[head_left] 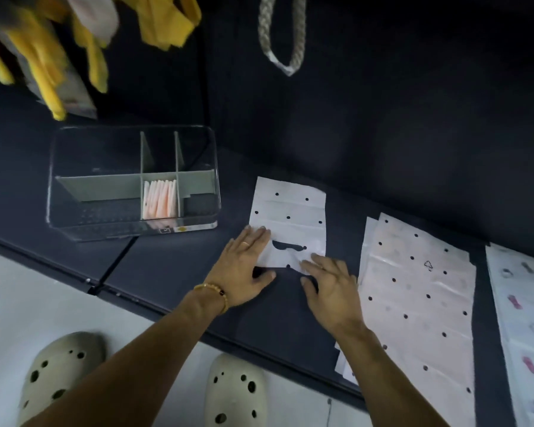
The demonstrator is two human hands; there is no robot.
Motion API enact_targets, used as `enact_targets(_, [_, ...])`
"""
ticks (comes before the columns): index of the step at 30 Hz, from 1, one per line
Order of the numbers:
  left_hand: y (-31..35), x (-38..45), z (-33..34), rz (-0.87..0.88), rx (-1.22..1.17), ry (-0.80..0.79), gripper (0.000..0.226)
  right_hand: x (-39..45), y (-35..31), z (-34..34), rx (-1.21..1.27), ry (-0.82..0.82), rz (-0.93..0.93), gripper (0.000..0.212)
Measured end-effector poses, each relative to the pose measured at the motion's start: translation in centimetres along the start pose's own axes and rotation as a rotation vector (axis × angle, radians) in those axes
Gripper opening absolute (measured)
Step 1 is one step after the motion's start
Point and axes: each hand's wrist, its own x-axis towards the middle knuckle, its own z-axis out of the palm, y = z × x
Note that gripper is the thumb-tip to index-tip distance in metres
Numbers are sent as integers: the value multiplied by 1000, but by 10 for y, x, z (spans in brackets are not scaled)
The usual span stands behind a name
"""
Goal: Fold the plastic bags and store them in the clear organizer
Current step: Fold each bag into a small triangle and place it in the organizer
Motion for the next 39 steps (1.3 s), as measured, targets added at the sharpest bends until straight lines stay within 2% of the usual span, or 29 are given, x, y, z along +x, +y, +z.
enact_targets(3, [-15, 5, 3, 75, 259, -67, 72, -4, 0, 3, 15, 83, -21, 22])
enact_targets(7, [-18, 2, -1, 140, 272, 73, 43, -4, -2, 1, 16, 112, -42, 11])
enact_targets(11, [-13, -7, -4, 135, 216, 148, 30, -7, -8, -7, 90, 111, -53, 3])
enact_targets(13, [-13, -14, -13, 101, 196, 152, 27, -12, -11, -12, 137, 100, -83, 23])
enact_targets(16, [-13, -32, -32, 63, 95, 109, 23, -20, -16, -18, 179, -114, -151, 63])
enact_targets(18, [-15, -42, -43, 12, 8, 66, 23, -26, -20, -17, 152, -254, -173, 77])
enact_targets(21, [-19, -50, -56, -96, -141, 51, 31, -34, -29, -12, 175, -381, -190, 98])
enact_targets(23, [-23, -52, -60, -180, -234, 31, 33, -38, -35, -7, 177, -379, -235, 86])
enact_targets(24, [-25, -52, -60, -215, -273, 13, 34, -39, -35, -4, 223, -331, -235, 69])
enact_targets(26, [-27, -52, -58, -258, -385, 1, 33, -39, -41, 0, 365, -151, -142, 21])
enact_targets(27, [-27, -54, -58, -270, -484, 4, 34, -36, -43, -1, 432, -88, -49, 11])
enact_targets(28, [-26, -57, -58, -274, -602, 2, 37, -32, -46, -1, 484, -57, 60, 26])
enact_targets(30, [-24, -61, -57, -220, -717, -9, 43, -22, -49, -2, 574, -78, 226, 40])
enact_targets(32, [-27, -61, -50, -183, -640, -3, 25, -12, -51, -4, 578, -109, 291, 42])
enact_targets(34, [-28, -58, -43, -231, -545, 68, 8, -3, -52, -3, 555, -113, 347, 43])
enact_targets(37, [-31, -53, -36, -326, -487, 154, 18, 4, -53, 2, 540, -89, 417, 44])
enact_targets(39, [-34, -49, -33, -391, -306, 171, 24, 5, -54, 6, 496, -59, 441, 42])
